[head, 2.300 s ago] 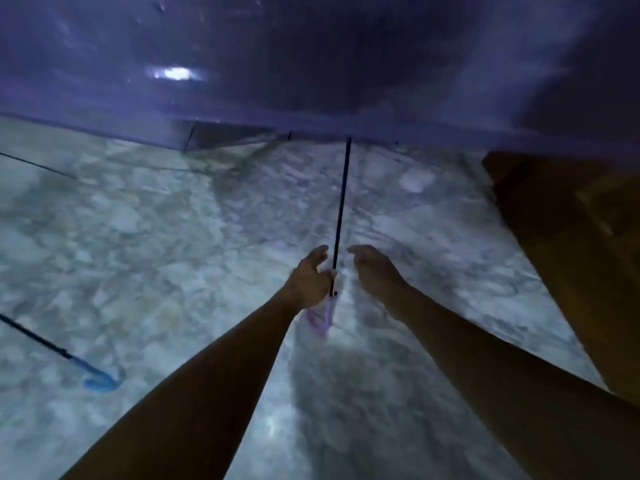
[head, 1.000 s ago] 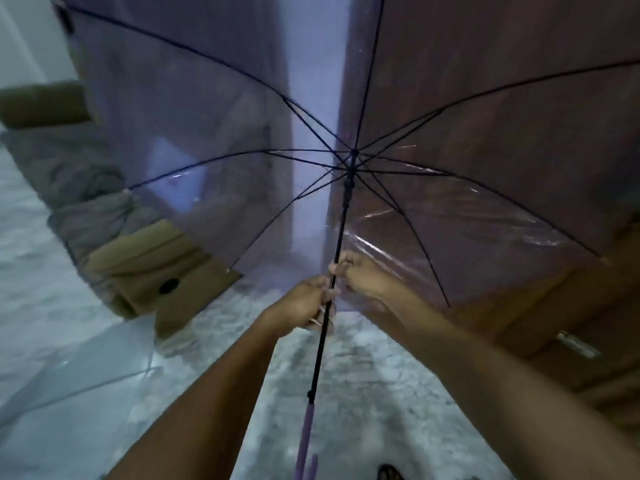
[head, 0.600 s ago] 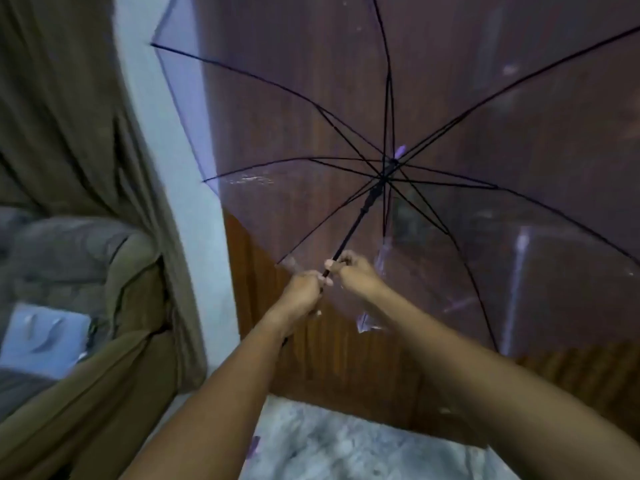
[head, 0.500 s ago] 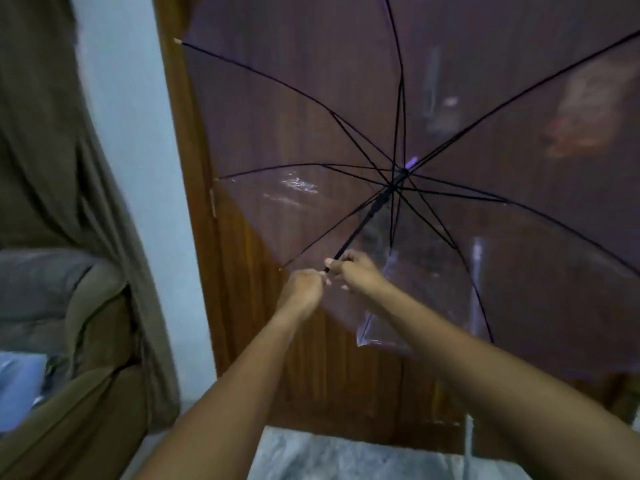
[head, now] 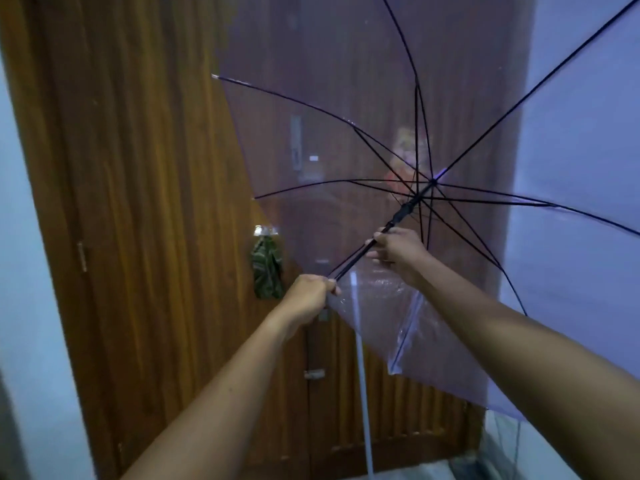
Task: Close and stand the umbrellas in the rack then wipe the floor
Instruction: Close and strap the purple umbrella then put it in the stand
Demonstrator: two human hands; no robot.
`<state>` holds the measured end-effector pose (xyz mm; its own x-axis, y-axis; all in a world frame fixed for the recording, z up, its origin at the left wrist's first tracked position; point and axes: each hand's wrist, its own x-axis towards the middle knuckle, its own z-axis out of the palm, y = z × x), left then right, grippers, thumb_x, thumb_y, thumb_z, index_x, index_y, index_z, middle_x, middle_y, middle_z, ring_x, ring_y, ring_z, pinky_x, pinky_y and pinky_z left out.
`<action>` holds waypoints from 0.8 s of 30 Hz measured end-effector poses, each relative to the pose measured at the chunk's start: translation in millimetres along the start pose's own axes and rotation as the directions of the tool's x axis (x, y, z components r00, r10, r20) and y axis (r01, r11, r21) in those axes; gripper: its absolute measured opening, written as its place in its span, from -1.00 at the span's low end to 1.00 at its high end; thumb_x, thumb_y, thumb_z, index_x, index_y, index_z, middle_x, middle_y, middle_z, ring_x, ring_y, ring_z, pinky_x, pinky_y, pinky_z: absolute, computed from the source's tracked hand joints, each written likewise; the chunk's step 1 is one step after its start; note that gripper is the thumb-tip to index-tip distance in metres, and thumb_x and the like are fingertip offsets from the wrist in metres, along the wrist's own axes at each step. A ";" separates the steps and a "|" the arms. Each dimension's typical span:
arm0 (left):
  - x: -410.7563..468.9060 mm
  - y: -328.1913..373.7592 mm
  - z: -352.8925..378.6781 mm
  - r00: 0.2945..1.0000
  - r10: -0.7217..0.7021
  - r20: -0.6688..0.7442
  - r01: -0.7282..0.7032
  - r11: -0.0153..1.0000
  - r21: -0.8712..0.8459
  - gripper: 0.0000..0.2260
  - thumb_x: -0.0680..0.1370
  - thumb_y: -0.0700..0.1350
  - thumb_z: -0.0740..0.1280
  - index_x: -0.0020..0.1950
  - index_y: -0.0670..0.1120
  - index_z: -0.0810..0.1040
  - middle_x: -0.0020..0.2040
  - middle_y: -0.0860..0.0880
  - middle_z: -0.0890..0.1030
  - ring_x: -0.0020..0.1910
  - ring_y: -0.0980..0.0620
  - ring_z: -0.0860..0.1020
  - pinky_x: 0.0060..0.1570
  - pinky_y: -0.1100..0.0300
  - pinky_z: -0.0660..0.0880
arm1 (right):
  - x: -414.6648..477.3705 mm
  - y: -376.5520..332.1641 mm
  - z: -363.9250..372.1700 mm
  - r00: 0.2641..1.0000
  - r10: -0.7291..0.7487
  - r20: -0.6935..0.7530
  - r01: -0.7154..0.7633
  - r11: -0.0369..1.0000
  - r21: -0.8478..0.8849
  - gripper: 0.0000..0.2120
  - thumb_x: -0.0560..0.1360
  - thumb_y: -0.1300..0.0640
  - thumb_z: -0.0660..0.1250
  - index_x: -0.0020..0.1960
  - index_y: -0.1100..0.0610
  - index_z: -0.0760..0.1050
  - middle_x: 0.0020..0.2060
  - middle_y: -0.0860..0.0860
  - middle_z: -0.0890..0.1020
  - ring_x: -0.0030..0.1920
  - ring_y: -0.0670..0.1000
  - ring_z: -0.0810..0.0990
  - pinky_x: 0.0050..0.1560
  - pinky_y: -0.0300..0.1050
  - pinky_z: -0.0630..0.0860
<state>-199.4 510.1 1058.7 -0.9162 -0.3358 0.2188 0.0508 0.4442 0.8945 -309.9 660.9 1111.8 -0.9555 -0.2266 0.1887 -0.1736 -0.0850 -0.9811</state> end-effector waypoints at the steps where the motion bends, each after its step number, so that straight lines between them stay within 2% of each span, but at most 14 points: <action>1: -1.9 4.9 12.8 0.999 0.011 0.043 -0.012 1.000 0.019 -0.65 0.67 -0.13 0.20 -0.28 -0.10 0.57 -0.54 -0.02 0.37 -0.60 0.10 0.29 -0.61 0.30 0.16 | 1.0 -0.3 -17.7 1.000 0.000 -0.022 0.000 1.000 0.002 -0.78 0.65 0.27 0.24 0.29 0.22 0.43 -0.12 0.10 0.66 -0.33 0.02 0.63 -0.30 -0.14 0.55; 4: -5.9 15.1 47.4 0.987 -0.004 0.158 -0.014 0.993 0.113 -0.54 0.69 0.04 0.16 -0.38 -0.06 0.52 -0.49 -0.06 0.33 -0.56 0.03 0.28 -0.45 0.20 0.21 | 2.5 -2.1 -67.0 0.997 -0.004 -0.079 0.006 1.000 0.025 -0.75 0.65 0.26 0.25 0.32 0.23 0.43 -0.15 0.08 0.67 -0.34 0.02 0.62 -0.29 -0.13 0.56; 6: -11.2 25.5 68.7 0.990 0.016 0.142 -0.035 0.991 0.132 -0.51 0.67 0.10 0.18 -0.45 -0.01 0.36 -0.48 -0.01 0.31 -0.49 0.02 0.28 -0.30 0.11 0.21 | 3.0 -4.9 -95.9 0.995 0.016 -0.104 -0.010 0.999 0.051 -0.75 0.64 0.23 0.25 0.31 0.22 0.47 -0.13 0.06 0.69 -0.33 0.02 0.64 -0.29 -0.14 0.57; 8: -17.8 40.4 90.1 0.993 0.039 0.108 -0.054 0.989 0.135 -0.52 0.68 0.07 0.19 -0.43 -0.01 0.24 -0.55 0.08 0.26 -0.56 0.09 0.24 -0.32 0.11 0.16 | 3.8 -8.3 -123.5 0.993 0.055 -0.102 -0.045 0.993 0.105 -0.75 0.65 0.15 0.25 0.28 0.21 0.51 -0.08 0.04 0.70 -0.27 0.03 0.65 -0.26 -0.13 0.61; 10: -21.2 53.1 107.5 0.993 0.052 0.108 -0.069 0.985 0.160 -0.51 0.68 0.05 0.19 -0.43 -0.02 0.21 -0.59 0.10 0.22 -0.61 0.13 0.21 -0.36 0.11 0.14 | 6.0 -11.7 -148.9 0.992 0.089 -0.095 -0.065 0.972 0.227 -0.73 0.67 0.05 0.23 0.25 0.18 0.53 -0.02 0.03 0.69 -0.19 0.04 0.66 -0.23 -0.10 0.62; 12: -24.2 63.0 124.0 0.988 0.055 0.147 -0.082 0.979 0.187 -0.51 0.68 0.08 0.18 -0.42 -0.03 0.19 -0.54 0.05 0.21 -0.60 0.09 0.20 -0.34 0.11 0.14 | 6.0 -16.8 -177.2 0.990 0.095 -0.104 -0.055 0.939 0.340 -0.76 0.69 -0.03 0.17 0.08 0.12 0.49 0.01 0.04 0.68 -0.12 0.07 0.70 -0.23 -0.09 0.59; 14: -27.6 70.9 135.7 0.975 0.051 0.218 -0.097 0.974 0.207 -0.53 0.68 0.08 0.17 -0.39 -0.05 0.23 -0.49 0.02 0.21 -0.60 0.10 0.20 -0.32 0.10 0.17 | 6.2 -21.8 -204.3 0.985 0.111 -0.129 -0.047 0.907 0.418 -0.72 0.71 -0.06 0.09 -0.01 0.11 0.41 -0.09 0.03 0.65 -0.18 0.03 0.68 -0.28 -0.10 0.54; 17: -35.7 76.4 148.6 0.939 0.081 0.336 -0.157 0.965 0.208 -0.55 0.70 0.07 0.13 -0.34 -0.08 0.43 -0.49 0.02 0.26 -0.57 0.12 0.22 -0.34 0.13 0.20 | 8.1 -21.3 -237.7 0.962 0.166 -0.216 -0.037 0.865 0.501 -0.68 0.72 -0.06 0.07 0.08 0.17 0.42 -0.31 0.02 0.51 -0.32 0.01 0.58 -0.41 -0.15 0.50; 19: -40.8 74.7 154.3 0.910 0.075 0.408 -0.187 0.952 0.242 -0.55 0.71 0.08 0.09 -0.27 -0.10 0.52 -0.47 0.01 0.32 -0.56 0.12 0.27 -0.34 0.15 0.25 | 7.0 -14.3 -252.2 0.948 0.194 -0.253 -0.043 0.864 0.501 -0.67 0.72 -0.04 0.07 -0.05 0.16 0.43 -0.35 0.02 0.44 -0.36 0.00 0.54 -0.44 -0.17 0.49; 22: -44.0 67.2 156.9 0.880 -0.025 0.474 -0.196 0.890 0.411 -0.51 0.70 0.15 0.07 -0.27 -0.11 0.50 -0.45 -0.01 0.39 -0.53 0.08 0.34 -0.36 0.18 0.32 | 5.5 -5.4 -269.0 0.939 0.182 -0.292 -0.020 0.876 0.483 -0.66 0.73 0.02 0.05 -0.16 0.11 0.35 -0.37 0.02 0.38 -0.36 0.00 0.54 -0.39 -0.13 0.51; 24: -42.2 57.5 153.1 0.872 -0.012 0.488 -0.211 0.892 0.400 -0.51 0.69 0.18 0.08 -0.34 -0.06 0.39 -0.46 0.01 0.32 -0.51 0.04 0.27 -0.38 0.17 0.29 | 2.9 -6.6 -268.4 0.943 0.170 -0.285 -0.004 0.865 0.502 -0.78 0.74 0.11 0.03 -0.05 0.11 0.33 -0.35 0.04 0.40 -0.34 0.01 0.57 -0.39 -0.12 0.57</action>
<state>-218.7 677.0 1041.2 -0.9942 0.1074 -0.0105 0.0800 0.7990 0.5960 -375.6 921.3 1107.6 -0.9988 0.0481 -0.0007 -0.0264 -0.5601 -0.8280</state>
